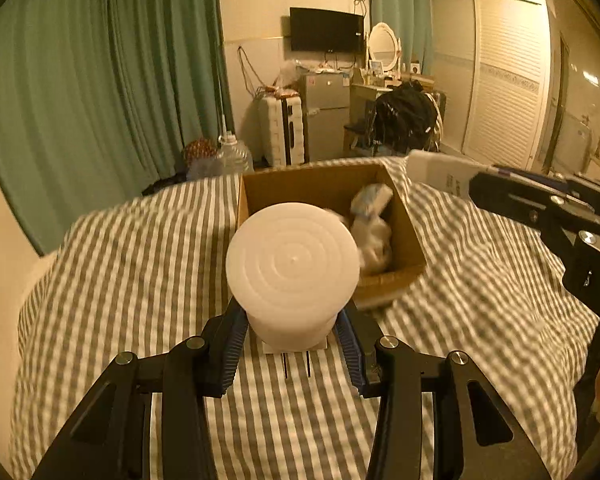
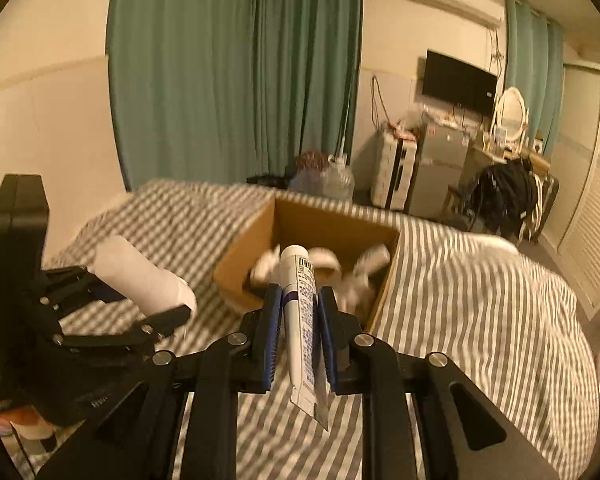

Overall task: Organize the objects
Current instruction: 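Carry the cylinder and toothpaste tube with both tools over the box, then open both tools to drop the cylinder and toothpaste into the box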

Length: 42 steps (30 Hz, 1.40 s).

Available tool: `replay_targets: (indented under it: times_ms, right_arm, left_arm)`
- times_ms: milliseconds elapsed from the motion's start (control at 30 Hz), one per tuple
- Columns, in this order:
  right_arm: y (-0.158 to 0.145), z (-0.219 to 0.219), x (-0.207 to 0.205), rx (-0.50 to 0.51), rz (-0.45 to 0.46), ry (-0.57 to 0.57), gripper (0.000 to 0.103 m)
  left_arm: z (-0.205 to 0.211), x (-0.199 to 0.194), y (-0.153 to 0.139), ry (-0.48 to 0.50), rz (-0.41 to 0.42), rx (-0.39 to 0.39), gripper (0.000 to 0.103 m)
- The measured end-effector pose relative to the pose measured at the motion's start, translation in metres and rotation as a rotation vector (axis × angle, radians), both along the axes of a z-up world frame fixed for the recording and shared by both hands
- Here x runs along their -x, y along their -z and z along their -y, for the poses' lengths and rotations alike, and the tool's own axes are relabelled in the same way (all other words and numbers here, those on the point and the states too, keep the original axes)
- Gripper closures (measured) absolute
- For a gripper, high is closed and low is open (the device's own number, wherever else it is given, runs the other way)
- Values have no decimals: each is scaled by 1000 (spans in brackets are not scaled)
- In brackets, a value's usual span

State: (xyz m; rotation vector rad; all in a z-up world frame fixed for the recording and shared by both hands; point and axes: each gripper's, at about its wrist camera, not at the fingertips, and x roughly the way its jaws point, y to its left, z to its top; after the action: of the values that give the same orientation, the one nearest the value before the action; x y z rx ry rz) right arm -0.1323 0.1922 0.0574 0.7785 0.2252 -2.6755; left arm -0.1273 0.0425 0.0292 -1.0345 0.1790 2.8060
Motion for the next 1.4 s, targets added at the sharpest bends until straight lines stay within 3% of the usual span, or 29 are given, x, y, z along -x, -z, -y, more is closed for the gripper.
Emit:
replay_targets:
  times_ms: [200,400,600,767,900,1033,1133,1200,1267,1333,1400]
  right_arm:
    - [-24,9,45,-11,-73,10,85]
    - [-20,7,100,46,-55,22,85]
    - [15,3,162,113,23,51,85]
    - [56,4,203,78,83,73,85]
    - [83,-4,229,88,142,76,85]
    - [102,-7,240,143,201,54,85]
    - [105,-6,236,134,194,57,84]
    - [102,-7,230,144,181,58,84]
    - [91,-13,218,164,152,68,78]
    - [76,-15,210,169,130,85,66]
    - [58,-20,202,170,107,95,65]
  left_arm:
    - [-3,56,-18,-27,-37,21,59]
    - [-5,118,-12,-36,-33,26,59]
    - [-13,168,17,-36,4,18,59]
    - [-17,204,56,-36,53,46,58]
    - [-11,226,83,-29,119,26,58]
    - [-11,224,90,5,110,10,58]
    - [-9,216,84,16,97,-20,54]
    - [-7,203,75,20,76,-44,38]
    - [-5,192,65,16,51,-38,27]
    - [-7,177,46,14,16,-16,25]
    - [-8,165,29,18,-5,-7,24]
